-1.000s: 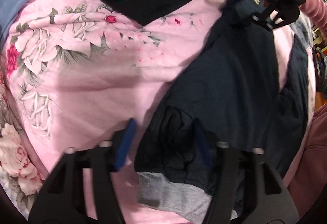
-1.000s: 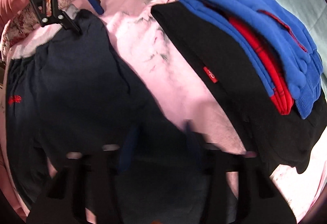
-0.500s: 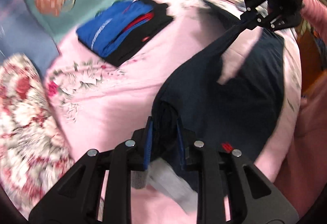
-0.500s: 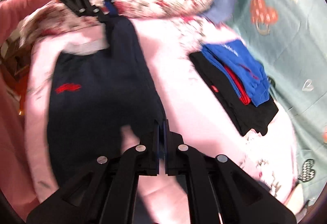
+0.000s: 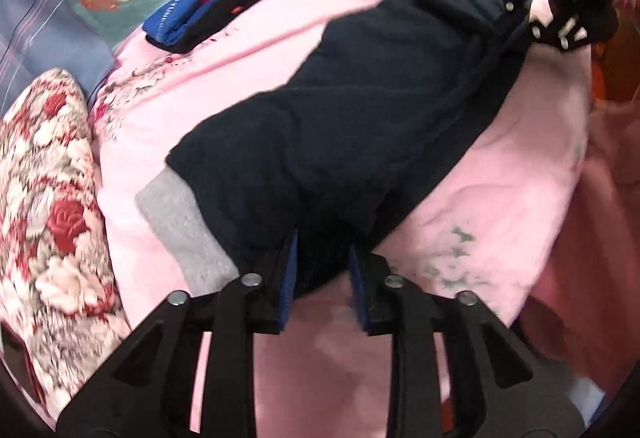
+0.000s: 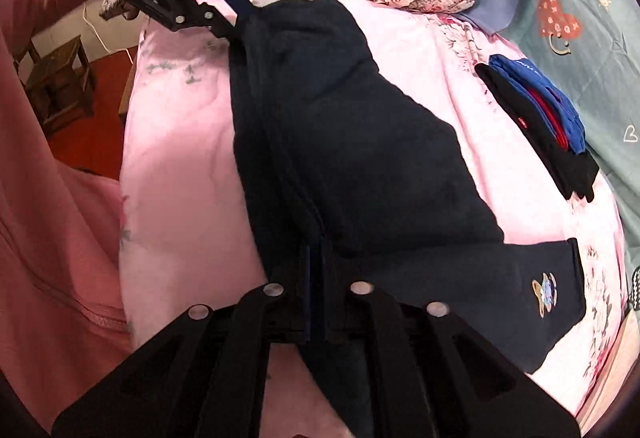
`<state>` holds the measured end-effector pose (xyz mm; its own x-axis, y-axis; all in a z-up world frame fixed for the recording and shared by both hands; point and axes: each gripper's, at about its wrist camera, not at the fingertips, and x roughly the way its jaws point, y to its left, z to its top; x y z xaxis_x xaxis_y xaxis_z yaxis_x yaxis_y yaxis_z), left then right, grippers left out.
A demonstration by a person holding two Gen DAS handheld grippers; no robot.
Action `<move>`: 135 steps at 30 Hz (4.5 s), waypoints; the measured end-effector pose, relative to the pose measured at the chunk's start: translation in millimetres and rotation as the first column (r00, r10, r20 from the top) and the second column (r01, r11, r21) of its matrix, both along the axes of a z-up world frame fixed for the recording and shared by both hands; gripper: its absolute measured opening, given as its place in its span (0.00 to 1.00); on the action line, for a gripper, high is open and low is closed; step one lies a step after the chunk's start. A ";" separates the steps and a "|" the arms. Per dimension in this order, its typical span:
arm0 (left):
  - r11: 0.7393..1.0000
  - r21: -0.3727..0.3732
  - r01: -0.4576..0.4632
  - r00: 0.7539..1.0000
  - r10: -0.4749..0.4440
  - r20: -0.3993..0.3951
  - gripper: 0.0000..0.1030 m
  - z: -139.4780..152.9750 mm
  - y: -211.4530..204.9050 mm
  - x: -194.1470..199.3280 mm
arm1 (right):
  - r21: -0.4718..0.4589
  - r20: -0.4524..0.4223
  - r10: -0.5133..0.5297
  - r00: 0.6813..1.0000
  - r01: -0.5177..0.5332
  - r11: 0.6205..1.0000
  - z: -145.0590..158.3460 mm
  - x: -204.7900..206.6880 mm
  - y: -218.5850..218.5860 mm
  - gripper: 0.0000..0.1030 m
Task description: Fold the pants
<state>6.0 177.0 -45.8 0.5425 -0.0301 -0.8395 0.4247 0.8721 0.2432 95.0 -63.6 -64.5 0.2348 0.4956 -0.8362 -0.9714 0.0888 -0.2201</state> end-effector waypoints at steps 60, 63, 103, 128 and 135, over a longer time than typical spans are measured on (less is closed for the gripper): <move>0.823 -0.543 0.167 0.962 -0.257 -0.093 0.32 -22.0 -235.1 89.8 | 0.118 -0.888 -0.445 0.118 0.993 0.029 -11.7 129.2 -386.3 0.32; 0.810 -0.570 0.141 0.971 -0.226 -0.081 0.36 -17.7 -223.5 92.5 | 0.238 -0.832 -0.492 0.256 0.966 0.102 18.7 139.2 -376.3 0.13; 0.770 -0.614 -0.173 0.940 0.316 0.132 0.83 26.2 9.8 36.8 | 0.323 -0.543 -0.210 0.813 0.433 0.842 50.4 56.4 16.1 0.44; 0.900 -0.283 -0.331 0.940 0.341 -0.013 0.87 -14.5 -63.5 24.8 | 0.147 -0.719 -0.470 0.512 0.773 0.617 -1.7 70.9 -160.9 0.43; 0.836 -0.511 -0.200 0.967 0.254 0.037 0.92 22.5 -107.8 72.7 | 0.278 -0.742 -0.522 0.420 0.902 0.330 21.5 111.6 -243.8 0.51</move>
